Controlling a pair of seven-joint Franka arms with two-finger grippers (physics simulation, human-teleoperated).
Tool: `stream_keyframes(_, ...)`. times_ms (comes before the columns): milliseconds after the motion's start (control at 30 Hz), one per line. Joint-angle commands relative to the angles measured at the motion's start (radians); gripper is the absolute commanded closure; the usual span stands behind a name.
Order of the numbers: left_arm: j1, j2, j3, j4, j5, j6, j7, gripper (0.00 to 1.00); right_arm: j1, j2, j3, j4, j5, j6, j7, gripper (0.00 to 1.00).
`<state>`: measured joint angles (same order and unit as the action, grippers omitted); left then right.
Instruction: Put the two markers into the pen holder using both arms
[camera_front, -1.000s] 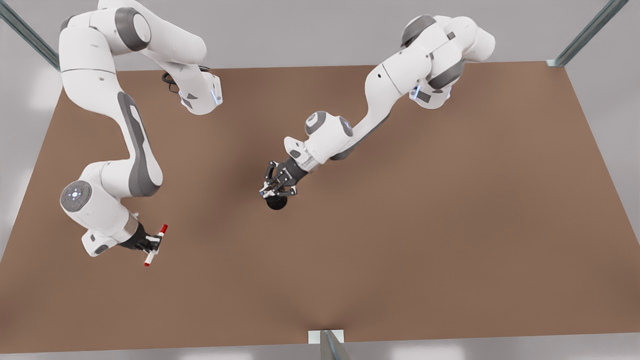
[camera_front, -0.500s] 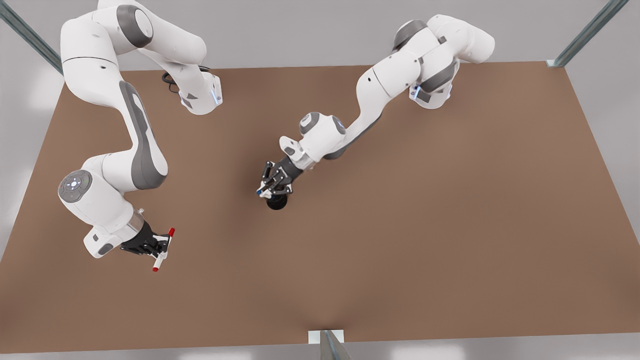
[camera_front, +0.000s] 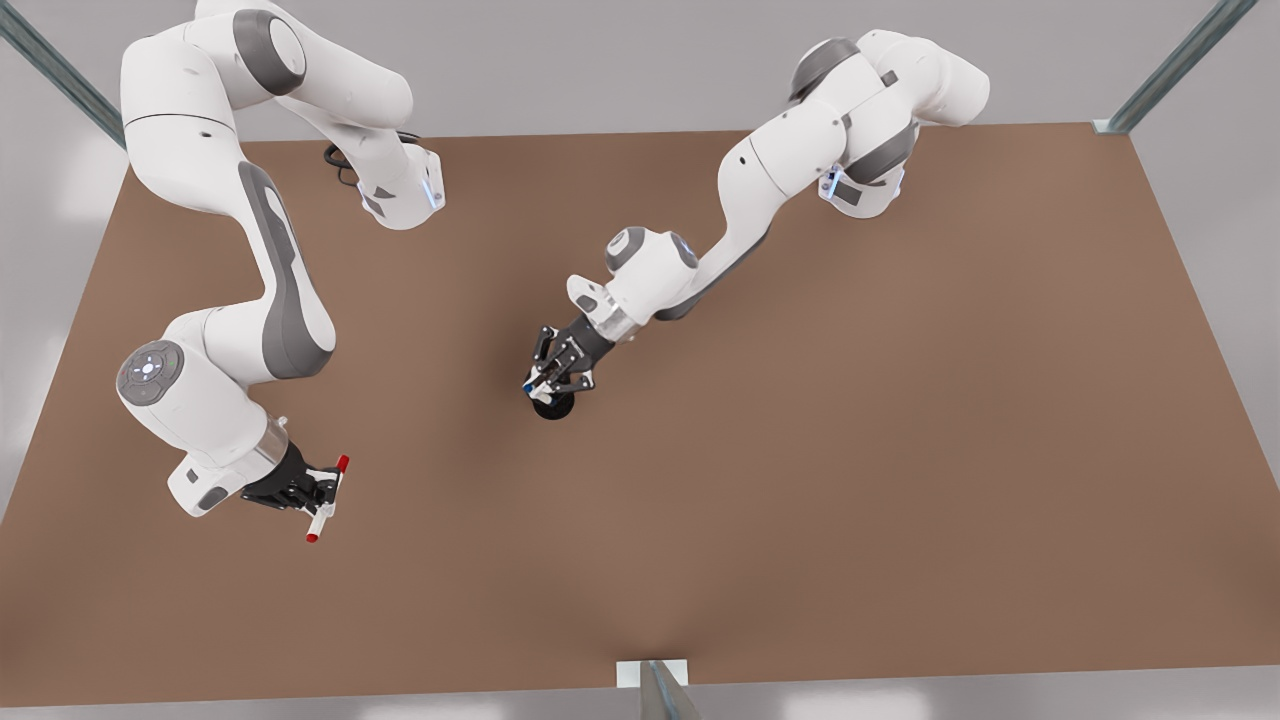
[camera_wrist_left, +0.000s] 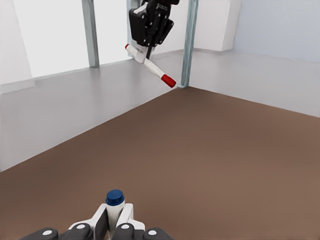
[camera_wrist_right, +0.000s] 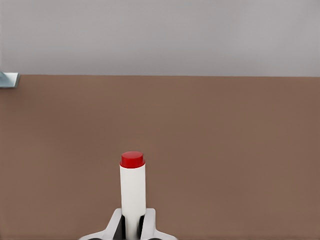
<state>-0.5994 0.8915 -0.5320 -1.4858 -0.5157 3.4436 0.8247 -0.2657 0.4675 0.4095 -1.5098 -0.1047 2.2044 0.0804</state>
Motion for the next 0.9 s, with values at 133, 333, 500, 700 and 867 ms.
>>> stream_keyframes(133, -0.008, -0.006, -0.005, 0.001, 0.008, -0.007, -0.021, 0.79, -0.001, -0.001, 0.000, 0.000, -0.013, -0.005, 0.021, 0.79)
stream_keyframes(333, -0.040, 0.001, -0.003, 0.002, 0.002, -0.006, -0.036, 0.79, -0.001, -0.001, 0.002, 0.000, -0.013, -0.005, 0.021, 0.79)
stream_keyframes(500, -0.033, 0.003, 0.004, 0.001, 0.011, 0.002, -0.030, 0.79, 0.000, -0.001, 0.002, 0.000, -0.013, -0.003, 0.021, 0.79)
stream_keyframes(700, -0.028, 0.004, 0.020, -0.002, 0.031, 0.002, -0.030, 0.79, -0.001, -0.001, 0.002, -0.001, -0.012, -0.005, 0.019, 0.79)
stream_keyframes(867, -0.043, 0.006, 0.018, -0.001, 0.025, 0.002, -0.056, 0.79, -0.001, -0.001, 0.002, -0.001, -0.013, -0.003, 0.019, 0.79)
